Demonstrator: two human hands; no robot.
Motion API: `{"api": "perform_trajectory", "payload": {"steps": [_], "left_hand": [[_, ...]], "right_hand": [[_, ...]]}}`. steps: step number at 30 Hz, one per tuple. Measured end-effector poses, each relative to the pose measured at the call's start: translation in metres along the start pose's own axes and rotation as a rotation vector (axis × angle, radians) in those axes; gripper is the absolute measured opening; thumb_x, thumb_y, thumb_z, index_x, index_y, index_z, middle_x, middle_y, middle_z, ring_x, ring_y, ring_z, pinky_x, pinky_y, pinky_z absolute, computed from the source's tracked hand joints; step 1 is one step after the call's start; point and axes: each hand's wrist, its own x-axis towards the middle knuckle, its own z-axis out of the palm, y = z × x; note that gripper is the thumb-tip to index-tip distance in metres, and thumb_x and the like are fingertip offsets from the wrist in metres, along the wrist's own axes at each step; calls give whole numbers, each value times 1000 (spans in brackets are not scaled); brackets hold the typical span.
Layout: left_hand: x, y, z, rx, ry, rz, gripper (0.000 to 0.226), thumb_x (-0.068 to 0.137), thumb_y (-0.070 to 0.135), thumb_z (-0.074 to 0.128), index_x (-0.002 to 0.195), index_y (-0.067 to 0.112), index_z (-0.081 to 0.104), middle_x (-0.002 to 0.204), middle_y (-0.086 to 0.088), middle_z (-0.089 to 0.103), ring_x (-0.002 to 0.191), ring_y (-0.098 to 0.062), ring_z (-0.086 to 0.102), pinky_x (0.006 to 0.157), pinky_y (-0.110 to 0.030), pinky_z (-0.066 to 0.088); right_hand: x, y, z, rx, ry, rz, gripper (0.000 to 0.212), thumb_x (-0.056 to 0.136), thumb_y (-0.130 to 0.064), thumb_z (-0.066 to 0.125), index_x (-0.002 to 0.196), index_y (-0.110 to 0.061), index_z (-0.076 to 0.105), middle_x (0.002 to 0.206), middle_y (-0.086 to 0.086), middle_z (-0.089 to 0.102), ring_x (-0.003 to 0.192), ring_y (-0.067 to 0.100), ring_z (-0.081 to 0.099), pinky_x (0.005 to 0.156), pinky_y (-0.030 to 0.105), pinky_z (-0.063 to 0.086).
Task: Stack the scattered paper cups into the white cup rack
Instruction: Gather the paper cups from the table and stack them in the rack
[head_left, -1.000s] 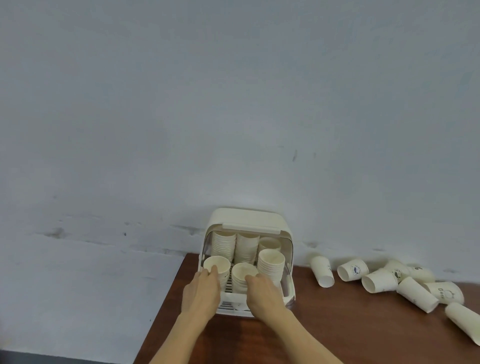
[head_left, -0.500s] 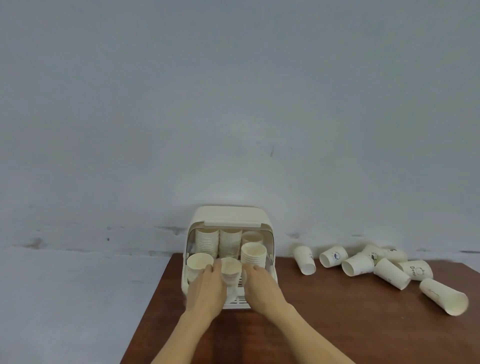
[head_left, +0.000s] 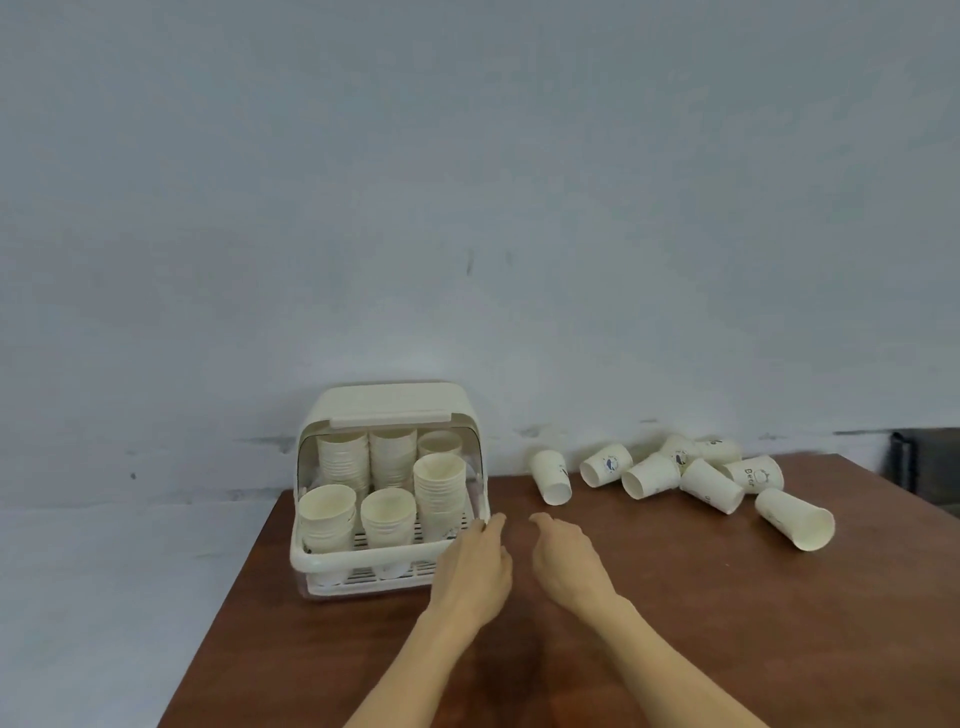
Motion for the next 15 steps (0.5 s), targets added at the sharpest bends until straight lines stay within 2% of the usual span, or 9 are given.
{"api": "perform_trajectory", "payload": {"steps": [8, 15], "left_hand": [[11, 22, 39, -4, -112, 26, 43, 94, 24, 41, 137, 21, 40, 121, -4, 55, 112, -28, 55, 92, -41, 46], [38, 36, 61, 6, -161, 7, 44, 94, 26, 41, 138, 24, 39, 126, -3, 54, 113, -29, 56, 91, -41, 46]], "right_hand": [[-4, 45, -5, 30, -13, 112, 44, 92, -12, 39, 136, -15, 46, 122, 10, 60, 112, 29, 57, 89, 37, 46], [4, 83, -6, 45, -12, 173, 43, 92, -13, 39, 134, -16, 47, 119, 10, 62, 108, 30, 59, 89, 40, 48]]}}
